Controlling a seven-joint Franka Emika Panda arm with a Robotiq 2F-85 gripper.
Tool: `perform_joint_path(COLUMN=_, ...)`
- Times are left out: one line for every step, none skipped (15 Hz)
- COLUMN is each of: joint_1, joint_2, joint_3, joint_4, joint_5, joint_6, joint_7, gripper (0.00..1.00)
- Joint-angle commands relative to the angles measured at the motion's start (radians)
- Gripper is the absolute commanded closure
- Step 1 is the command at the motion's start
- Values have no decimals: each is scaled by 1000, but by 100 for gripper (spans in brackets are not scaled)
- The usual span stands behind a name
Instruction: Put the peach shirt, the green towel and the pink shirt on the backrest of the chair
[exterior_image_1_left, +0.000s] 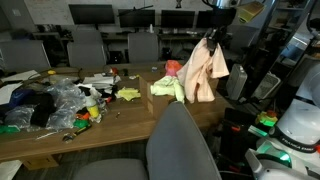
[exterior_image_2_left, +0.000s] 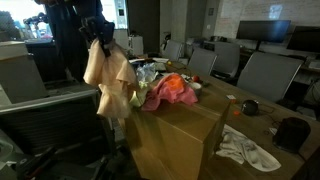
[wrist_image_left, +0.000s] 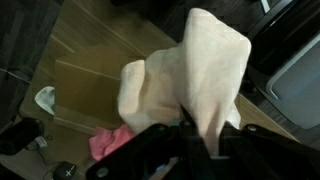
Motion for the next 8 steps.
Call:
perform_joint_path(joint_1=54, joint_2=-38, joint_3=88, joint_4=33, joint_5=-50, joint_6=-48, joint_7=45, gripper=97)
perform_joint_path(joint_1=70, joint_2=-38, joint_3=114, joint_4=44, joint_5=-61, joint_6=-60, joint_7=52, gripper=97)
perform_joint_path(joint_1=87, joint_2=-34, joint_3=142, joint_4=58, joint_5=-75, joint_6=-74, joint_7=58, gripper=97)
perform_joint_path(joint_1=100, joint_2=-26, joint_3=168, joint_4=72, joint_5=-91, joint_6=-86, joint_7=67, gripper=97)
perform_joint_path(joint_1=115, joint_2=-16, joint_3=193, joint_4=90, joint_5=-105, joint_6=-99, joint_7=73, gripper=97)
perform_joint_path(joint_1=129, joint_2=-3, joint_3=221, joint_4=110, joint_5=-124, joint_6=-113, joint_7=81, gripper=97)
perform_joint_path(joint_1=142, joint_2=8, joint_3=243, joint_4=128, joint_5=-138, joint_6=-128, joint_7=83, gripper=97)
perform_joint_path(joint_1=153, joint_2=21, joint_3=269, joint_4=148, joint_5=-155, joint_6=-141, joint_7=92, gripper=97)
